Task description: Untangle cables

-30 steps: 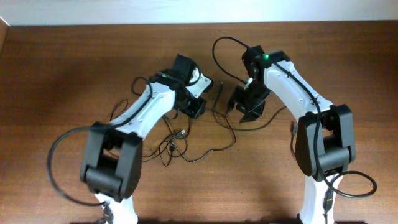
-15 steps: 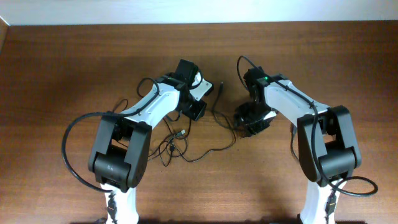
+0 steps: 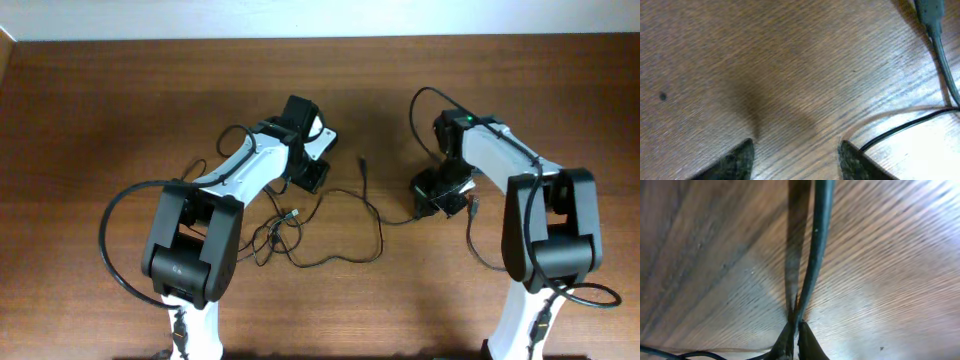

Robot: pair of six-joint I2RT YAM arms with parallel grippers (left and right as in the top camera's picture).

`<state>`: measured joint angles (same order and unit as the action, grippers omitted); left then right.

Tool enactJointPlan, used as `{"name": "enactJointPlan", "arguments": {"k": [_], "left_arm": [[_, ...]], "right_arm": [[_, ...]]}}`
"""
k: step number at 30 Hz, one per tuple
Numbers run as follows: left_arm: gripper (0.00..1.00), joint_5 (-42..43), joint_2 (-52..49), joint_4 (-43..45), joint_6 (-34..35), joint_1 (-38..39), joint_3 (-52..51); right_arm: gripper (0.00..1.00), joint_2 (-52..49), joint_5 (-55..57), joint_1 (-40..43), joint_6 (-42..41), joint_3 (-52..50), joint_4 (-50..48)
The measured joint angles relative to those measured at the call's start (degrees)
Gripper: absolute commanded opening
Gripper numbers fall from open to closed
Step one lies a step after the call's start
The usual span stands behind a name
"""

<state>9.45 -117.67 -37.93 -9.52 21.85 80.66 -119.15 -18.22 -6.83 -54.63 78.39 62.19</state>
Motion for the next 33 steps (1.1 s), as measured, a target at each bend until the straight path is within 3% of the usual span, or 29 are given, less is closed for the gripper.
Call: {"name": "enactJointPlan", "arguments": {"k": [5,7,9,11,13,14,18,20,22,27,30,33], "left_arm": [[0.60,3.63,0.00,-1.01,-4.76,0.57,0.00],[0.54,4.09,-0.02,-3.06,-7.67,0.72,-0.22],[0.41,4.72,-0.48,-5.16,-10.88,0.92,-0.42],[0.47,5.92,-0.63,-7.48,-13.25,1.03,-0.42],[0.28,6.99,-0.74,-9.16,-13.33,1.29,-0.31],[0.24,7.10,-0.79,-9.22,-12.92,1.38,-0.31],[0.14,4.66,-1.38,-8.59,-7.76,3.30,-0.20],[0.00,0.52,-1.27,-7.98,-2.58,4.81,-0.15],[0.00,-7.13,-1.11,-4.35,5.90,6.08,-0.15],[0.06,-21.07,-1.68,0.61,13.70,4.87,-0.22],[0.01,-25.00,-2.01,0.74,17.33,1.33,-0.26],[0.06,-23.80,-2.03,1.01,19.06,-1.79,-0.24]], "right_arm": [[0.04,0.00,1.90,-0.02,2.82,0.26,0.46],[0.04,0.00,1.92,-0.02,3.06,0.28,0.46],[0.04,0.00,2.19,-0.02,3.41,0.33,0.48],[0.04,0.00,2.45,-0.02,3.61,0.37,0.55],[0.04,0.00,2.56,-0.02,3.65,0.39,0.48],[0.04,0.00,2.56,-0.02,3.63,0.39,0.48],[0.04,0.00,2.82,-0.02,3.65,0.48,0.46],[0.04,0.00,3.45,-0.02,3.65,0.55,0.61],[0.04,0.00,4.13,-0.02,3.91,0.59,0.68],[0.04,-0.02,10.93,-0.15,4.52,1.01,4.31],[0.04,-0.39,18.91,1.57,4.94,0.90,7.91],[0.04,-0.83,21.51,6.05,5.14,0.90,8.66]]}}
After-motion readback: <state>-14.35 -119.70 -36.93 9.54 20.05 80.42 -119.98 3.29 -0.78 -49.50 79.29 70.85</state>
